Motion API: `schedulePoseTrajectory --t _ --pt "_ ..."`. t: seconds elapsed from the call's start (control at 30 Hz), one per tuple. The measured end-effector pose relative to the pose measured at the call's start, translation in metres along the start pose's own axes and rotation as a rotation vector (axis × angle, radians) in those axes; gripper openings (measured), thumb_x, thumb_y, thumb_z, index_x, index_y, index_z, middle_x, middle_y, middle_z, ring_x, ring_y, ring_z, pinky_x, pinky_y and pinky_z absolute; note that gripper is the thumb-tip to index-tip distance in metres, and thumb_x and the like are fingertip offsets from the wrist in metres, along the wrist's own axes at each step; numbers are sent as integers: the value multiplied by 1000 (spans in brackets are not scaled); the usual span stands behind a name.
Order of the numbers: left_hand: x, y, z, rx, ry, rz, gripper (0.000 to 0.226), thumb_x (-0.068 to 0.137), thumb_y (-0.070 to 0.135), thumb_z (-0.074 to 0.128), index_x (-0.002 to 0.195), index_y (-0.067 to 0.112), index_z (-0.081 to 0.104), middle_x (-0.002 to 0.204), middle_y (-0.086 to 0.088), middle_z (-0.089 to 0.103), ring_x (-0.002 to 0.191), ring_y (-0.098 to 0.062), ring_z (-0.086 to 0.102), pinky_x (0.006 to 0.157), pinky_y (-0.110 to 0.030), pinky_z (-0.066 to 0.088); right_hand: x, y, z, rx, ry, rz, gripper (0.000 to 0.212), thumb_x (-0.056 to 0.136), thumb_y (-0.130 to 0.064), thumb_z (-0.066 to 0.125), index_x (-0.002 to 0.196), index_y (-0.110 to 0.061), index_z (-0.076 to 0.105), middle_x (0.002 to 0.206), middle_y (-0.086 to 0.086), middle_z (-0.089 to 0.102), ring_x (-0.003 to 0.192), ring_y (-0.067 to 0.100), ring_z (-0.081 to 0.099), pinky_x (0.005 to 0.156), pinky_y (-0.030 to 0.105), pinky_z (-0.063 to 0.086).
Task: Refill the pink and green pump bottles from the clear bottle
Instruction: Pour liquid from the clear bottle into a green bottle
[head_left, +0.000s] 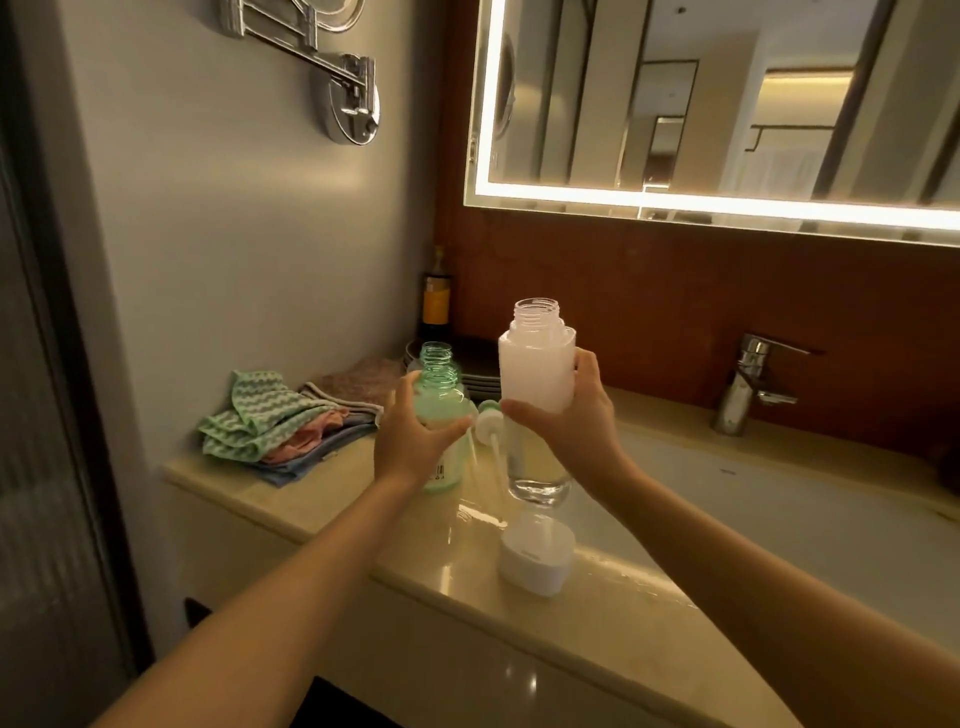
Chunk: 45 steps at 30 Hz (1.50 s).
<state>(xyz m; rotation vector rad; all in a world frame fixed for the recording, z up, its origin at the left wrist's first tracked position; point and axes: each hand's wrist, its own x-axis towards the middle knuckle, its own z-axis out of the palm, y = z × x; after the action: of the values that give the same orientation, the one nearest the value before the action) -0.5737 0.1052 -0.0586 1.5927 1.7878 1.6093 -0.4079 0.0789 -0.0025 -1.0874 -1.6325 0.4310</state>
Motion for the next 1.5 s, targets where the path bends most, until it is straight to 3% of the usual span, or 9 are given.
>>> schedulePoseTrajectory --t 0.1,0.2,0.33,0.67,1.5 --pt "-10 0 5 24 31 36 83 69 47 74 136 21 32 132 -8 48 113 -27 52 87 -42 50 6 7 -2 -110 -5 -55 75 66 -24 82 125 -17 37 109 -4 44 96 15 46 61 14 41" --pt "-20 3 10 55 91 55 78 70 44 75 131 19 35 130 -8 50 111 -26 52 85 -37 49 9 15 -3 -268 -33 -104 77 64 -28 82 127 -18 38 117 4 51 99 17 45 72 30 47" --pt "-30 8 18 63 147 54 77 68 43 76 129 18 37 131 -7 49 113 -26 51 80 -31 44 11 22 -9 -461 -53 -154 77 68 -27 79 132 -17 37 121 7 52 101 19 45 80 36 46" --pt "-40 12 25 76 176 54 80 63 46 77 128 21 37 125 -8 54 109 -27 53 80 -36 48 20 25 -19 -737 -66 -265 74 74 -22 73 136 -17 35 125 10 50 109 24 45 91 35 39" --pt "-41 12 21 173 117 66 85 66 54 73 131 23 29 132 -6 51 114 -22 52 84 -31 47 26 2 -26 -979 -107 -360 72 78 -23 69 139 -19 31 126 11 49 114 27 45 97 41 38"
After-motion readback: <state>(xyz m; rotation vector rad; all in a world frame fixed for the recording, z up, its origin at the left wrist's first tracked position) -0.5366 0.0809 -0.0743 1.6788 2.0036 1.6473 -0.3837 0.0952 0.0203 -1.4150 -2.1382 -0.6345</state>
